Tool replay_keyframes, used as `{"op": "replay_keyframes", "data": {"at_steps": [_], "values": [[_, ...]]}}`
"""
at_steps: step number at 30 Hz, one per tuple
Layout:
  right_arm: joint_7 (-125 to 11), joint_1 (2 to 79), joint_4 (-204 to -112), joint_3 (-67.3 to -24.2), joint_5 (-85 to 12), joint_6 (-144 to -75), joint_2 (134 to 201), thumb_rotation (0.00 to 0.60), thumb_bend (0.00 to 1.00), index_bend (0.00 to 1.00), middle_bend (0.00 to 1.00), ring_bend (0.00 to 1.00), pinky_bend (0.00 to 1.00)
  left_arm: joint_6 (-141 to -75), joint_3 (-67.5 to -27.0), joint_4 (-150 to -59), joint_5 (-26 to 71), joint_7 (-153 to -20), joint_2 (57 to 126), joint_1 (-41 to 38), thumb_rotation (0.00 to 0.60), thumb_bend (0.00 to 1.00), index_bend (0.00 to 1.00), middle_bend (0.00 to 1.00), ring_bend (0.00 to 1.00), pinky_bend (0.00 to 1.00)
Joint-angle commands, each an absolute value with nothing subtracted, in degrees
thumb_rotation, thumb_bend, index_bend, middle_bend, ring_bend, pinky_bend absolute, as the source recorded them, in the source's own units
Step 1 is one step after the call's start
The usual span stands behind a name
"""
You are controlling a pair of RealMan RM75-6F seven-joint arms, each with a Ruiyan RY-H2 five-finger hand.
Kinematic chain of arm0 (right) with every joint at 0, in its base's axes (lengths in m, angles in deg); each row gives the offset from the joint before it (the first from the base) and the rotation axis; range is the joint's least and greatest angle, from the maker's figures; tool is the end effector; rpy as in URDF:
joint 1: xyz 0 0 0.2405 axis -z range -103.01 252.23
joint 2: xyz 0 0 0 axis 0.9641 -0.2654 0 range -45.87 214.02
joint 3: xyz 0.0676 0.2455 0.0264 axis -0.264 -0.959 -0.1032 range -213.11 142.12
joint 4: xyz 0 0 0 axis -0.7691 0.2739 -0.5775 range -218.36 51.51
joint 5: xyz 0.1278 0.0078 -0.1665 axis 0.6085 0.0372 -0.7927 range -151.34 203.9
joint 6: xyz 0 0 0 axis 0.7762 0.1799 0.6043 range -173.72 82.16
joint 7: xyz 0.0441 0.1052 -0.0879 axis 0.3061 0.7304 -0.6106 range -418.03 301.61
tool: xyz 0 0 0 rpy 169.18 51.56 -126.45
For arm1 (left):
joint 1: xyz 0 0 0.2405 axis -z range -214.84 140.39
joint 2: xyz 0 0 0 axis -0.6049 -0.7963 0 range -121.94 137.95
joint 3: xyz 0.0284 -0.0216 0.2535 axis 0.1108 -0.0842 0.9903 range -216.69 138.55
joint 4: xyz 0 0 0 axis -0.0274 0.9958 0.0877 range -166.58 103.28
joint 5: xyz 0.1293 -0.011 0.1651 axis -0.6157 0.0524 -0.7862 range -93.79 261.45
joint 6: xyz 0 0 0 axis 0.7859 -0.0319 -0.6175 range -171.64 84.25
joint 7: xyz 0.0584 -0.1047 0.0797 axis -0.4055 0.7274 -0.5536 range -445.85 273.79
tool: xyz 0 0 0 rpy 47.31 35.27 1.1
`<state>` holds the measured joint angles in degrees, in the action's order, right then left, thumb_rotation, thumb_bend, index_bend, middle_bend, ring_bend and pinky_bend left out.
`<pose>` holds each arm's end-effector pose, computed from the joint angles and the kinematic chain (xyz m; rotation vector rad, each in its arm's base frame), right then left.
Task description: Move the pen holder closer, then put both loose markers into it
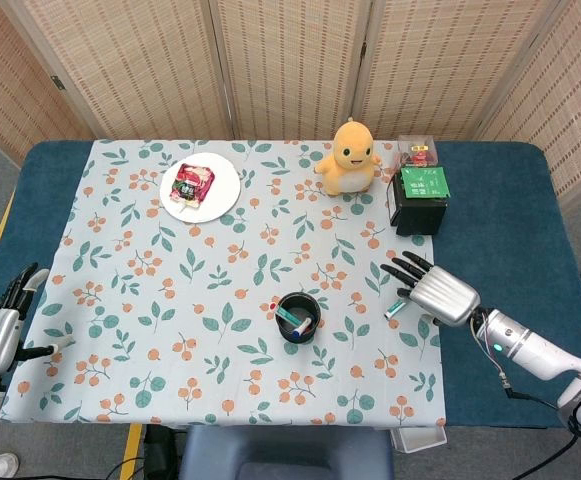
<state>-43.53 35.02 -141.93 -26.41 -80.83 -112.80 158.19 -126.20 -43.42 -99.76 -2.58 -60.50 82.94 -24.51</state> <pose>-0.2691 -0.3342 0.0853 2.2765 -0.4233 0.7558 -0.3447 0.2396 0.1407 -1.3622 -1.0003 -1.1544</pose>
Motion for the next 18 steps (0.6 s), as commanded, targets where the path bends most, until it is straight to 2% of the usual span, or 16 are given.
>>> {"op": "replay_keyframes", "data": {"at_steps": [1,10,18], "values": [[-40.08,35.79,-138.05,-26.47,-80.59,-114.31,161.94,0.600,0.23,0.47,0.00,0.00,0.00,-126.21,-43.42,-99.76,-2.53,-60.35,82.91,-24.56,0.600,0.05,0.00,0.00,0.00,0.20],[-36.30,35.99,-131.76,-26.66,-79.42,-114.44,167.33,0.600,0.24,0.47,0.00,0.00,0.00,-126.48,-43.37,-99.84,-2.73,-59.90,82.68,-24.68,0.600,0.05,0.00,0.00,0.00,0.20],[-34.42,34.94,-128.38,-25.80,-79.73,-113.29,169.44,0.600,0.24,0.47,0.00,0.00,0.00,-126.37,-43.35,-99.72,-2.69,-59.63,82.63,-24.68,0.600,0.05,0.00,0.00,0.00,0.20]]}}
